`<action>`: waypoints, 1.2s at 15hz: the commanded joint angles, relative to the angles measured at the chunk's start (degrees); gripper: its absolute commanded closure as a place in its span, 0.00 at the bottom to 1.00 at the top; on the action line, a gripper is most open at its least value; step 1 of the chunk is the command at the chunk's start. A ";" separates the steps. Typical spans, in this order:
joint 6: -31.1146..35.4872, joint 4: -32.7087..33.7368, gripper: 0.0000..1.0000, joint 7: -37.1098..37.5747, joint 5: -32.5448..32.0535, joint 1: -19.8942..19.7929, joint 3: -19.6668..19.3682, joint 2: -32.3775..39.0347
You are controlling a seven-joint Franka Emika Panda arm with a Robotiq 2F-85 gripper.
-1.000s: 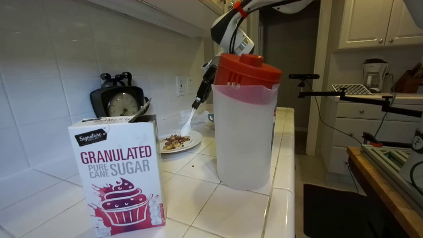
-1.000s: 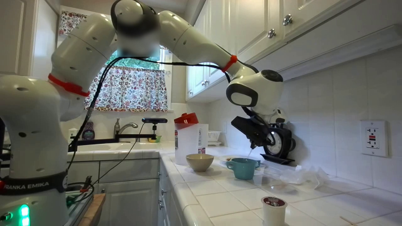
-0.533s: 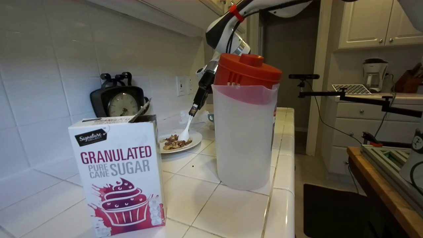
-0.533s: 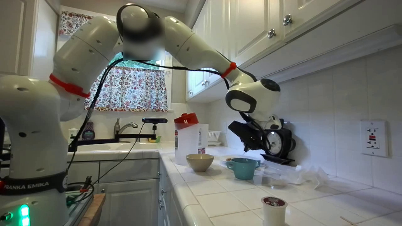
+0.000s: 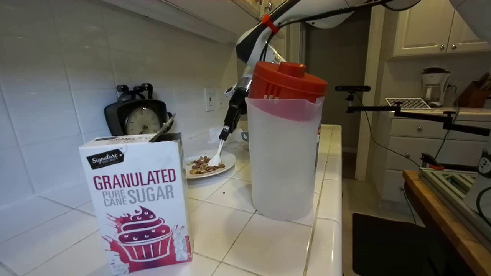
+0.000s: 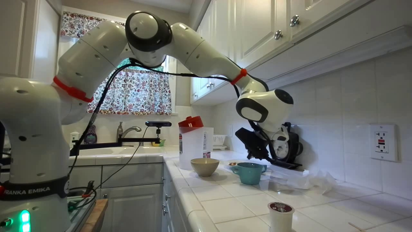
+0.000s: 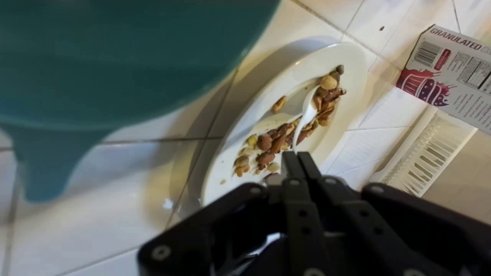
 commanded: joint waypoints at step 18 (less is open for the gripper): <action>-16.23 20.09 0.99 18.72 1.76 -6.06 2.11 16.52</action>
